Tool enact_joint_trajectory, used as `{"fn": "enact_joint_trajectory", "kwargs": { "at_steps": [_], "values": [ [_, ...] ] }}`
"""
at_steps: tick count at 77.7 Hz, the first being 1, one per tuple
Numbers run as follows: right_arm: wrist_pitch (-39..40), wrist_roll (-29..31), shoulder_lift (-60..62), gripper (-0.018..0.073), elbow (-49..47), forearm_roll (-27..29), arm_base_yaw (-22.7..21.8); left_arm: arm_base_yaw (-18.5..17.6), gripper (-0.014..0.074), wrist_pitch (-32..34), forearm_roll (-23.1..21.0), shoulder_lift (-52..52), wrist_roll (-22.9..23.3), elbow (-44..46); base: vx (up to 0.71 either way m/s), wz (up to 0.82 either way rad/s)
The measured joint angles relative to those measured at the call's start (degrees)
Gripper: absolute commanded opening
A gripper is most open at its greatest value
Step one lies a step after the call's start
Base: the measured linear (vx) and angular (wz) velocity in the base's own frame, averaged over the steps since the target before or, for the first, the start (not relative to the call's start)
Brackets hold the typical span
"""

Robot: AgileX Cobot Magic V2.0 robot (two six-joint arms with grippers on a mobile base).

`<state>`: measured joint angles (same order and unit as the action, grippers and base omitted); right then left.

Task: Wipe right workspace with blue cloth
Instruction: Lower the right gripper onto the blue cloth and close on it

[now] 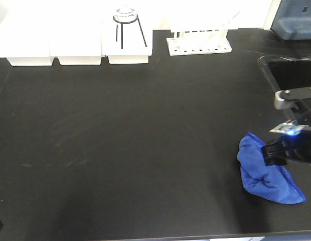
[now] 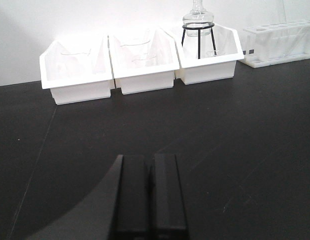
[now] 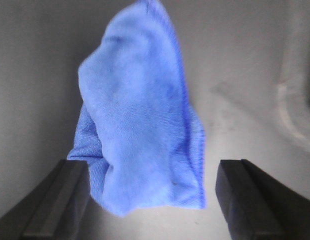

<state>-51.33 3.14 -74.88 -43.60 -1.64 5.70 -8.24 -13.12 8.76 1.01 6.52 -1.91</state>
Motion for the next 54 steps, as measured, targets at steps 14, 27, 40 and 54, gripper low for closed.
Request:
{"fn": "enact_joint_trajectory", "kwargs": {
  "at_steps": [14, 27, 40, 54],
  "values": [
    [2.97, 0.1, -6.49, 0.0558, 0.0, 0.72, 0.0, 0.0, -0.0006, 0.0, 0.0, 0.0, 0.0, 0.0, 0.0, 0.0],
    [5.59, 1.87, -10.83, 0.0558, 0.0, 2.86, 0.0, 0.0, -0.0006, 0.0, 0.0, 0.0, 0.0, 0.0, 0.0, 0.0],
    [7.97, 4.33, -14.97, 0.053, -0.11, 5.68, 0.0, 0.0, -0.0006, 0.0, 0.0, 0.0, 0.0, 0.0, 0.0, 0.0],
    [9.21, 5.2, -18.54, 0.0299, -0.29, 6.37, 0.0, 0.0, -0.0006, 0.0, 0.0, 0.0, 0.0, 0.0, 0.0, 0.0]
  ]
}}
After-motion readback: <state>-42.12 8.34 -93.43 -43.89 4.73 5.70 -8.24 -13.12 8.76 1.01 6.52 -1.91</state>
